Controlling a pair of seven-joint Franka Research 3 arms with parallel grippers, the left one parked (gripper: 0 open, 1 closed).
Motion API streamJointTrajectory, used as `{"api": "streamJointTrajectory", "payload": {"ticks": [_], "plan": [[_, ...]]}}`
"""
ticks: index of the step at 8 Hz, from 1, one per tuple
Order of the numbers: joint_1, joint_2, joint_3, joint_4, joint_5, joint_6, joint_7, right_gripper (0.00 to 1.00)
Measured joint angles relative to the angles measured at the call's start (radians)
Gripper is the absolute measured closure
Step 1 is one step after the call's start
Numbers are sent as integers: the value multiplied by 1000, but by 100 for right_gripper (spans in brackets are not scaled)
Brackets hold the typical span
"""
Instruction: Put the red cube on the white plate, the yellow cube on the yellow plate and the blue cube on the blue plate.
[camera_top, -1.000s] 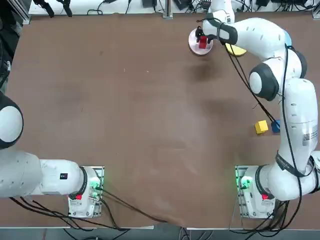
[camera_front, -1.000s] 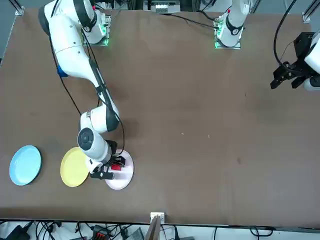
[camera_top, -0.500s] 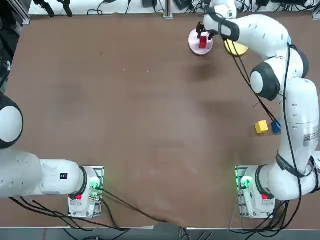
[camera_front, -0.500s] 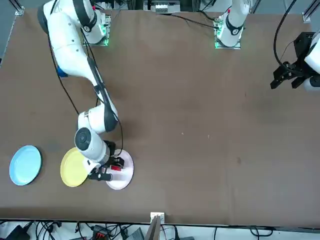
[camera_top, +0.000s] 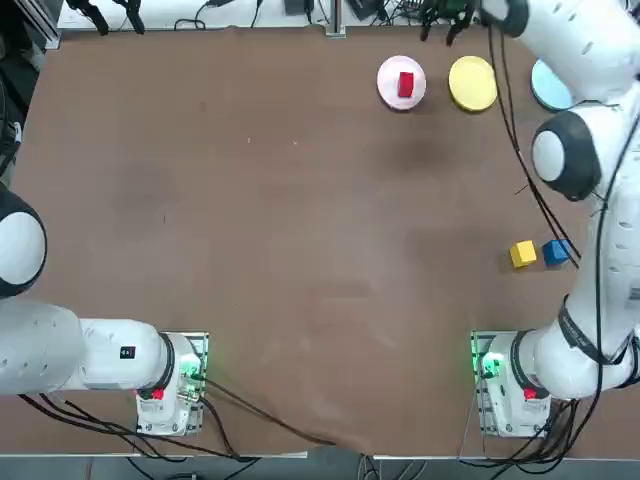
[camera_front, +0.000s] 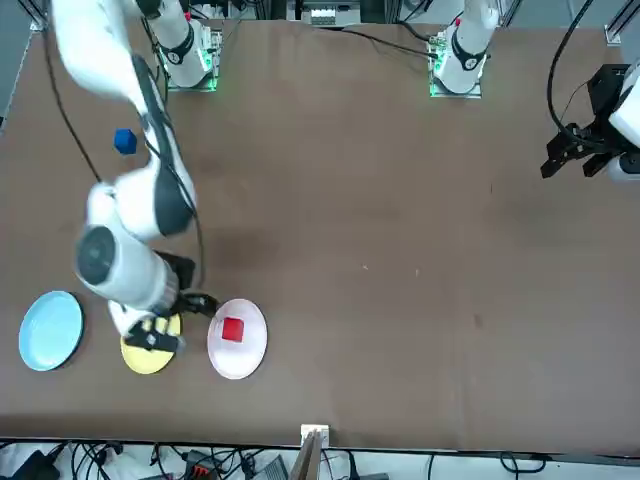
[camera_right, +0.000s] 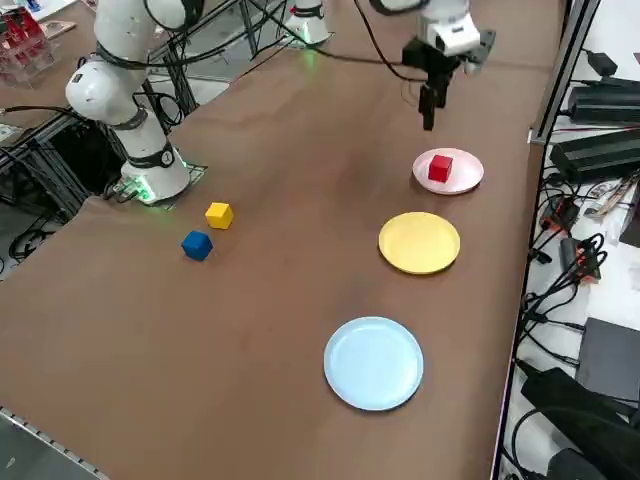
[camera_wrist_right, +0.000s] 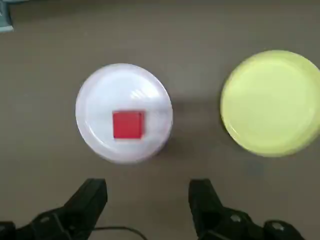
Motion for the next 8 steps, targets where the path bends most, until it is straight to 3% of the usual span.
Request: {"api": "streamJointTrajectory", "payload": {"ticks": [2,3,6,8], "plan": [[-30,-86,-17,-18,-30,-241,-16,1],[-44,-128,-22,-60,-51,-291,-41,1],[-125,-310,-30,-264,-67,-301,-141,1],[-177,-467,-31,-466,-67,-240,-197,1]]}}
